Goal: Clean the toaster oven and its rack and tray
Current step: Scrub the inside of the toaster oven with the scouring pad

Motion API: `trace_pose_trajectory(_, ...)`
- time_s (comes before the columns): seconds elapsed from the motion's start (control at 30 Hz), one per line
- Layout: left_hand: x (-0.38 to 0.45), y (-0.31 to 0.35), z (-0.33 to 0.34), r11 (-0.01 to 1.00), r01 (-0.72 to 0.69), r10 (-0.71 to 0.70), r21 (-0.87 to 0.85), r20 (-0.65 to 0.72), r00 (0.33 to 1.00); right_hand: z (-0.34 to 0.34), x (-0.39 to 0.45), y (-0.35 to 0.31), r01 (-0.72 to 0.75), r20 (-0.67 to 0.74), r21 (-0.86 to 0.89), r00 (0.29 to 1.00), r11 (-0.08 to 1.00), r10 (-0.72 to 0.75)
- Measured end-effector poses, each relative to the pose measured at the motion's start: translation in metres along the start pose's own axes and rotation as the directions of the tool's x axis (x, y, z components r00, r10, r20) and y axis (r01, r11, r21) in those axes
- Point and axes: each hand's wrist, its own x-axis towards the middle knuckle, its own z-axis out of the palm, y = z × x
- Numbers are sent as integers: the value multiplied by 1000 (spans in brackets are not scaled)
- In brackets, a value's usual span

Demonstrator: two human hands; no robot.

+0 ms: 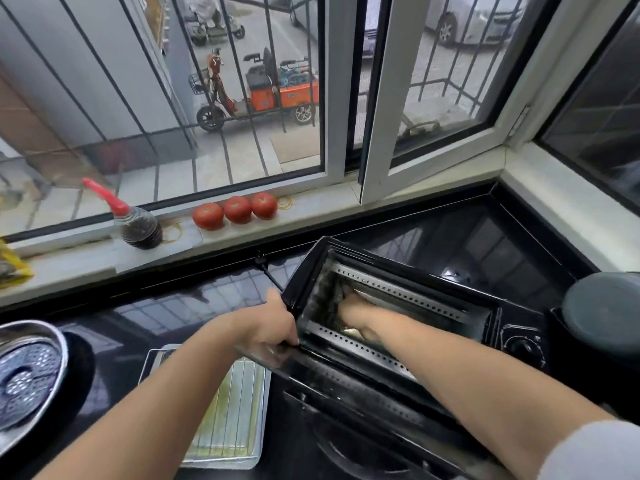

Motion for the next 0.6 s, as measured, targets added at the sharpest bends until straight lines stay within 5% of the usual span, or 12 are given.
trace_pose_trajectory(0.2, -12, -4, 0, 999, -1, 2, 53, -20, 1000, 4, 12, 18, -101, 306, 70, 949, 992, 75)
trace_pose_trajectory(0.4, -16, -1, 1, 1000, 1, 0, 20, -32, 999, -3, 8, 22, -177, 381, 282, 923, 943, 59)
trace_pose_trajectory(0.6, -23, -10, 4, 1000, -7, 7, 12, -32, 999, -8, -1, 14, -221, 295, 587, 954, 779, 48)
